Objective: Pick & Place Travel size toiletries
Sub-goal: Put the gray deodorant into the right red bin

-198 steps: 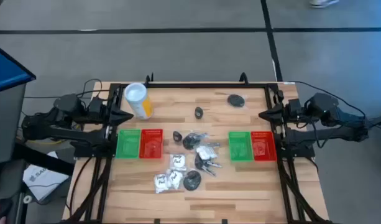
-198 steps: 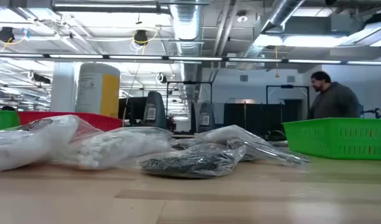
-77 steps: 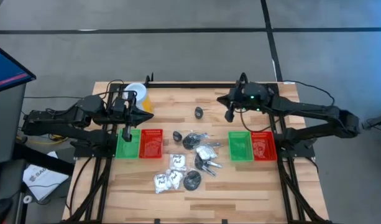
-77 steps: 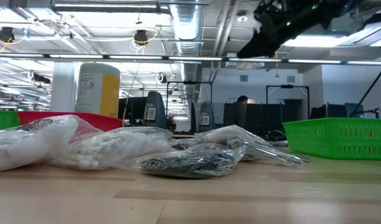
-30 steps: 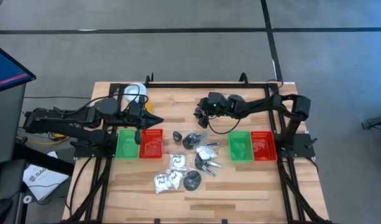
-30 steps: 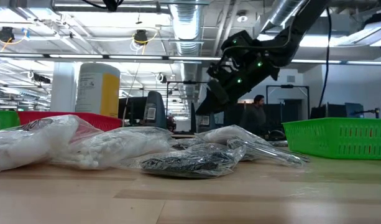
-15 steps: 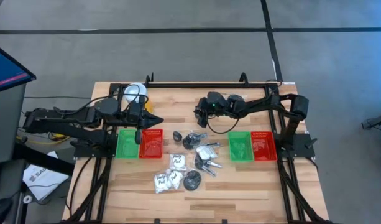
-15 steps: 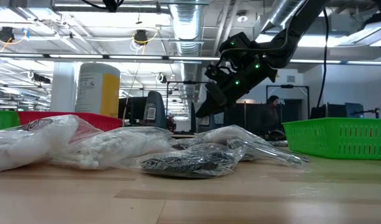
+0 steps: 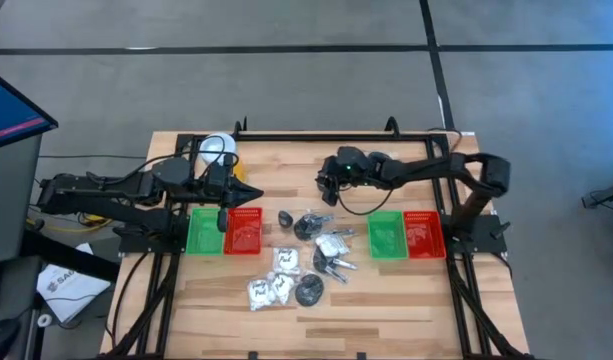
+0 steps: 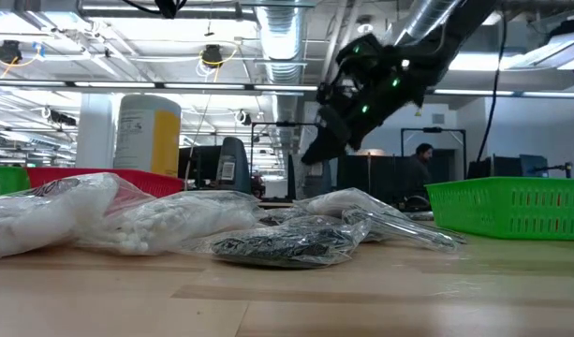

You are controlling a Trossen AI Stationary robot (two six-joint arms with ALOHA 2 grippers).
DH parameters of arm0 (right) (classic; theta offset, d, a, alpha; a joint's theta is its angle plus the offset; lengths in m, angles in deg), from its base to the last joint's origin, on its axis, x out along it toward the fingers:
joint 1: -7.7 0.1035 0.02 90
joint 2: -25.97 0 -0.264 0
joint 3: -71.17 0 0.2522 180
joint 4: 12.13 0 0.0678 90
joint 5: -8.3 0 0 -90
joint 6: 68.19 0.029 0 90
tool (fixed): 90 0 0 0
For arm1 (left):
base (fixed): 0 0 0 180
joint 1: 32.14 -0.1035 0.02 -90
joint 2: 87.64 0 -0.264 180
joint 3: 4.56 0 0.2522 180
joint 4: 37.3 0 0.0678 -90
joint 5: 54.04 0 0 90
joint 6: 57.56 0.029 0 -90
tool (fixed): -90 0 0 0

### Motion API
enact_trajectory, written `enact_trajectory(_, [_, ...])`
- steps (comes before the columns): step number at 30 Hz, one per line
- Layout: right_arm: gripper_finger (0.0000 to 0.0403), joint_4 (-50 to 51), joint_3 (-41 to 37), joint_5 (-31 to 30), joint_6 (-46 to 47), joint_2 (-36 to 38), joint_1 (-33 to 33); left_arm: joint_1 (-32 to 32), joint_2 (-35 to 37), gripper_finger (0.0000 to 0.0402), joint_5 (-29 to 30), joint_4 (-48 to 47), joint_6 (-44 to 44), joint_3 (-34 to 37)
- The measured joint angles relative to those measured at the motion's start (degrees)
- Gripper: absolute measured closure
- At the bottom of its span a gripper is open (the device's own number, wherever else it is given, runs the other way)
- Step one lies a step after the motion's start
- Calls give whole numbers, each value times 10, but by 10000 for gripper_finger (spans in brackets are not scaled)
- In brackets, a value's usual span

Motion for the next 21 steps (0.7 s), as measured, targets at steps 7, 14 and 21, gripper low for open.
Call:
enact_trajectory(7, [314,121,0,-1,6,124,38,0,0,401,0,0,0,0])
enact_trajectory(14, [314,222,0,-28,49,225,102,0,0,401,0,0,0,0])
enact_trajectory(21, [314,322,0,-140,110,304,201,0,0,401,0,0,0,0])
